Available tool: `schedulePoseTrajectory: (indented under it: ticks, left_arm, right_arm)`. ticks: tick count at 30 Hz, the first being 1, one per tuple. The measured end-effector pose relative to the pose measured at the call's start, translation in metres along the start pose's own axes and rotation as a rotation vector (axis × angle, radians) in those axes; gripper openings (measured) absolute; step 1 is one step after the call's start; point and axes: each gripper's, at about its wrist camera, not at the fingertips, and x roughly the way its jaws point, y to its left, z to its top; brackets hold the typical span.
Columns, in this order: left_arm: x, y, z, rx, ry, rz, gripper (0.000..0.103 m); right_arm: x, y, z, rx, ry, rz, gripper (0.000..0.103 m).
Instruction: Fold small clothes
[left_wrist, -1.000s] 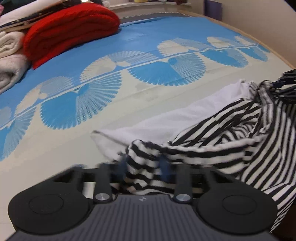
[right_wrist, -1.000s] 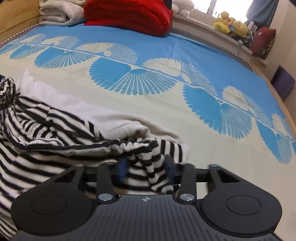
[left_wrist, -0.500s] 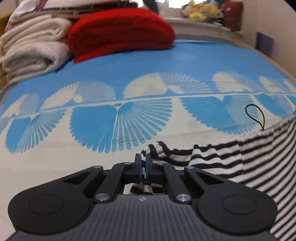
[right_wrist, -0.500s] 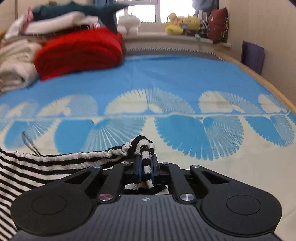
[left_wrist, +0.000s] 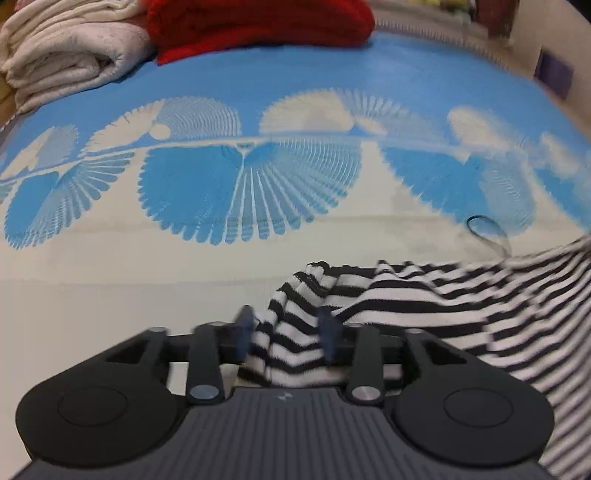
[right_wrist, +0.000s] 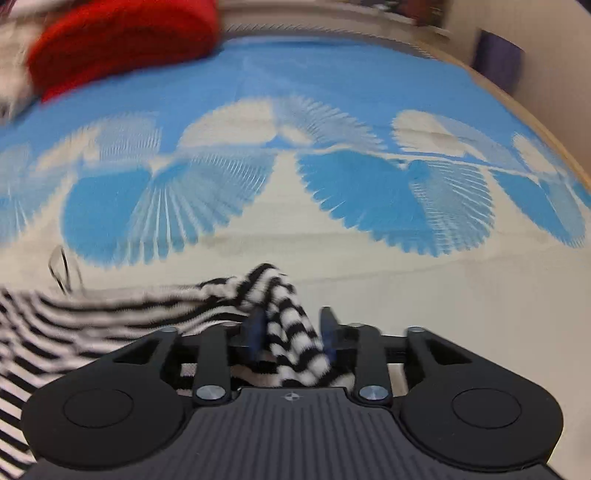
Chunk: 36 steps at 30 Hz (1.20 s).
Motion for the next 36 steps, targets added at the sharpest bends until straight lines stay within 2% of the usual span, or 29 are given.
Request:
schedulePoseTrajectory:
  ticks: [2, 5, 7, 9, 11, 13, 15, 19, 21, 23, 26, 29, 31, 32, 33, 34, 36]
  left_arm:
    - [-0.027, 0.011, -0.002, -0.033, -0.012, -0.062, 0.063]
    - [-0.070, 0.024, -0.010, -0.034, -0.007, -0.082, 0.063]
    - [-0.099, 0.031, -0.027, -0.013, -0.032, -0.102, 0.063]
    - [-0.115, 0.040, -0.049, -0.033, -0.022, -0.136, 0.063]
    - [-0.113, 0.051, -0.076, -0.092, 0.019, -0.162, 0.063]
    - [-0.103, 0.061, -0.092, -0.180, 0.121, -0.158, 0.060]
    - [-0.103, 0.066, -0.099, -0.202, 0.117, -0.178, 0.060]
    - [-0.090, 0.070, -0.108, -0.213, 0.220, -0.156, 0.060]
    - [-0.088, 0.066, -0.108, -0.195, 0.235, -0.168, 0.060]
    - [-0.083, 0.062, -0.109, -0.192, 0.259, -0.171, 0.060]
    - [-0.074, 0.063, -0.113, -0.191, 0.301, -0.148, 0.060]
    - [-0.068, 0.059, -0.115, -0.175, 0.327, -0.137, 0.060]
    - [-0.067, 0.057, -0.116, -0.160, 0.327, -0.142, 0.055]
    - [-0.067, 0.058, -0.116, -0.158, 0.325, -0.152, 0.033]
    - [-0.066, 0.058, -0.115, -0.158, 0.324, -0.162, 0.005]
    - [-0.067, 0.060, -0.114, -0.162, 0.313, -0.171, 0.002]
    - [-0.076, 0.062, -0.109, -0.171, 0.242, -0.172, 0.001]
  right_arm:
    - [-0.028, -0.016, 0.002, 0.069, -0.034, 0.044, 0.043]
    - [-0.072, -0.042, 0.000, 0.113, -0.036, 0.094, 0.049]
    - [-0.097, -0.058, -0.007, 0.137, -0.025, 0.143, 0.050]
    - [-0.117, -0.069, -0.024, 0.130, -0.001, 0.176, 0.055]
    - [-0.130, -0.077, -0.050, 0.108, 0.031, 0.190, 0.056]
    - [-0.129, -0.085, -0.076, 0.133, 0.061, 0.191, 0.056]
    - [-0.119, -0.093, -0.099, 0.198, 0.176, 0.184, 0.052]
    - [-0.125, -0.098, -0.111, 0.188, 0.164, 0.174, 0.051]
    - [-0.123, -0.097, -0.116, 0.188, 0.196, 0.173, 0.051]
    - [-0.124, -0.092, -0.118, 0.160, 0.189, 0.168, 0.051]
    - [-0.120, -0.087, -0.121, 0.137, 0.199, 0.169, 0.050]
    - [-0.113, -0.082, -0.122, 0.098, 0.217, 0.133, 0.050]
    - [-0.112, -0.079, -0.123, 0.074, 0.214, 0.124, 0.049]
    - [-0.112, -0.078, -0.123, 0.070, 0.215, 0.129, 0.038]
    - [-0.112, -0.077, -0.123, 0.065, 0.218, 0.144, 0.022]
    - [-0.113, -0.076, -0.123, 0.059, 0.216, 0.157, 0.015]
    - [-0.119, -0.079, -0.120, 0.068, 0.186, 0.183, 0.009]
